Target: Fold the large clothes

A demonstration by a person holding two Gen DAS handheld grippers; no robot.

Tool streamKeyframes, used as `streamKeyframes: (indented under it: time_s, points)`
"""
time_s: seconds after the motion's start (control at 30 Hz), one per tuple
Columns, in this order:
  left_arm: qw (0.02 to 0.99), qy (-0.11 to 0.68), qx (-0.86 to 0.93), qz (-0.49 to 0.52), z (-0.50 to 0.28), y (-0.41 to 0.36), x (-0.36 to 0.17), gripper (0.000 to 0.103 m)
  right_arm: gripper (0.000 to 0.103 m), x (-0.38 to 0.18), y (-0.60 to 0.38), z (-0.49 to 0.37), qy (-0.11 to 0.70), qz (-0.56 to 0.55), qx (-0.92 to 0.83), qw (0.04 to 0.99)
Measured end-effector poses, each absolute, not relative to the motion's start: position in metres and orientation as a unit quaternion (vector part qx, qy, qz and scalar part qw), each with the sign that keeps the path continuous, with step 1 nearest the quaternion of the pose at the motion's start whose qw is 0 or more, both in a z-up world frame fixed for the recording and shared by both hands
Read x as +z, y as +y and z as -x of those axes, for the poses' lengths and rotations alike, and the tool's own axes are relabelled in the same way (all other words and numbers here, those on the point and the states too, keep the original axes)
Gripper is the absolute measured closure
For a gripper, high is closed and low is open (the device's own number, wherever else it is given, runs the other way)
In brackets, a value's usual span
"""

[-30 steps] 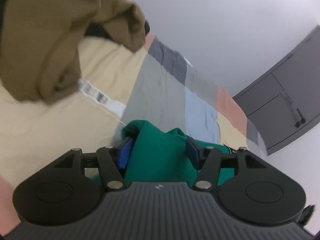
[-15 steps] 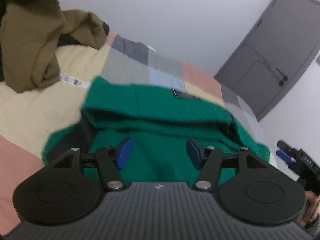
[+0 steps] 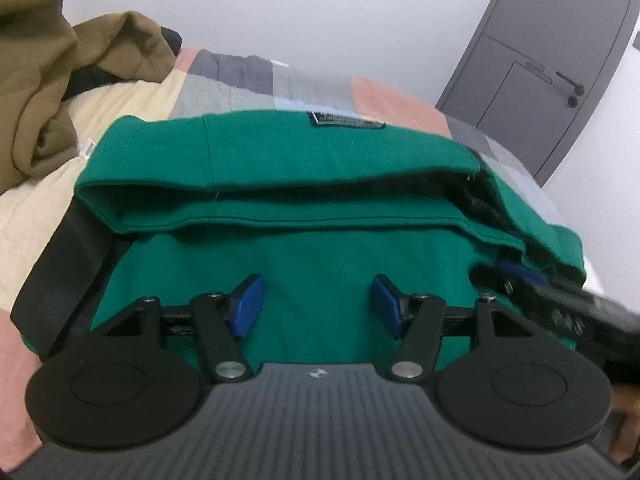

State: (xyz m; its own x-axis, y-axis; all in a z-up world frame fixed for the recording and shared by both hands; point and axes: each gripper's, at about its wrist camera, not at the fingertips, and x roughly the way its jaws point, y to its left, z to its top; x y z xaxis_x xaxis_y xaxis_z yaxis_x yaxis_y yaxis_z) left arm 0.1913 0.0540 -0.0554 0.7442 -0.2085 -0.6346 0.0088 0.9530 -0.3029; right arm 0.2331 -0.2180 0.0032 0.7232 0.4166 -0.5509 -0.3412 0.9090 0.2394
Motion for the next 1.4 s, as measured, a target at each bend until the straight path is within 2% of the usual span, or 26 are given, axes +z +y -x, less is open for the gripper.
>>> streamKeyframes:
  time_s: [0.27, 0.67, 0.83, 1.13, 1.23, 1.33, 1.4]
  points:
    - [0.919, 0.355, -0.064, 0.158, -0.198, 0.062, -0.059, 0.038, 0.053, 0.003, -0.195, -0.295, 0.288, -0.043, 0.183, 0.939]
    - [0.914, 0.351, -0.066, 0.193, -0.206, 0.074, -0.059, 0.038, 0.056, 0.005, -0.184, -0.402, 0.348, -0.042, 0.124, 0.929]
    - [0.918, 0.346, -0.065, 0.182, -0.206, 0.074, -0.056, 0.038, 0.053, 0.018, -0.182, -0.391, 0.341, -0.079, 0.134, 0.927]
    - [0.923, 0.334, -0.039, 0.186, -0.192, 0.087, -0.044, 0.038, 0.053, 0.041, -0.143, -0.320, 0.360, -0.075, 0.223, 0.903]
    - [0.924, 0.332, -0.028, 0.187, -0.188, 0.094, -0.040, 0.038, 0.053, 0.037, -0.112, -0.308, 0.376, -0.028, 0.250, 0.892]
    - [0.923, 0.333, -0.024, 0.190, -0.188, 0.102, -0.042, 0.038, 0.053, 0.034, -0.080, -0.308, 0.359, 0.048, 0.248, 0.899]
    - [0.918, 0.342, -0.025, 0.199, -0.189, 0.105, -0.046, 0.038, 0.053, 0.026, -0.068, -0.325, 0.370, 0.050, 0.246, 0.895]
